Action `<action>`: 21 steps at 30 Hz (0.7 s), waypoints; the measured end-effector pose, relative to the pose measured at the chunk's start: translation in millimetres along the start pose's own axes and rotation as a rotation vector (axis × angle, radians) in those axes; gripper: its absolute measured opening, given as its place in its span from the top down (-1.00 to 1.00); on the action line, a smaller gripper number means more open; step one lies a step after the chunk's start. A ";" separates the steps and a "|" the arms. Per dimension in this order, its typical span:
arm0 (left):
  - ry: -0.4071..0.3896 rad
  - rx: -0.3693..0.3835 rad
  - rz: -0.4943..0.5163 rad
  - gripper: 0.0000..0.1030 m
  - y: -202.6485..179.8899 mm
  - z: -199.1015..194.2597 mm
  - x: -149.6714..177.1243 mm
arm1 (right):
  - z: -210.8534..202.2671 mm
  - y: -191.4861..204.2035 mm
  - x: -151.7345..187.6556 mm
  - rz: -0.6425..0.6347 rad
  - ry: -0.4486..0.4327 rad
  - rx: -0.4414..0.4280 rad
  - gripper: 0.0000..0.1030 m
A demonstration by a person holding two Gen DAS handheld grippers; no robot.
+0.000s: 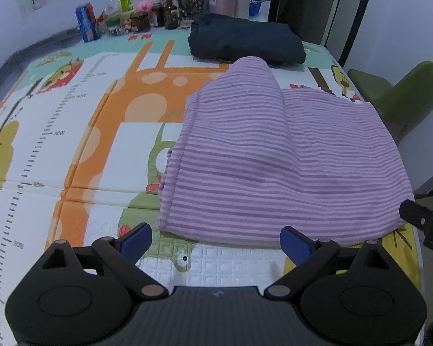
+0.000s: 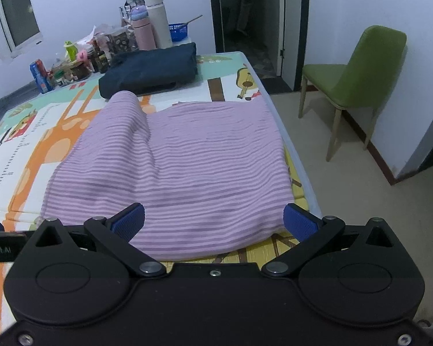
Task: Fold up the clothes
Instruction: 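Move both grippers toward the hem of the lilac striped shirt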
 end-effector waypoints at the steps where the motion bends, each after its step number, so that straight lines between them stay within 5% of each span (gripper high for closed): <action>1: -0.010 0.013 -0.014 -0.89 2.6 0.8 -2.4 | 1.4 1.2 0.3 0.003 0.004 0.010 -1.00; 8: 0.045 0.128 -0.213 -0.89 33.1 20.5 -15.5 | 13.2 3.5 -4.9 0.008 0.014 0.062 -1.00; 16: -0.006 0.153 -0.047 -0.90 42.9 31.2 -60.9 | 30.2 6.7 -11.1 0.042 0.029 0.076 -1.00; 19: 0.070 0.213 -0.013 -0.93 38.9 45.4 -69.5 | 37.8 11.5 -12.9 0.054 0.033 0.069 -1.00; 21: 0.079 0.184 0.007 -0.93 41.9 56.7 -74.7 | 43.2 15.5 -14.7 0.057 0.036 0.064 -1.00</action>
Point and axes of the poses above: each gripper's, at about its wrist camera, not at the fingertips, and z roughly the way its jaws point, y to its left, x to its underside, the point moved 10 cm from there along z, roughly the way its jaws point, and after that the axes turned 3 degrees about x, right-handed, at the moved point
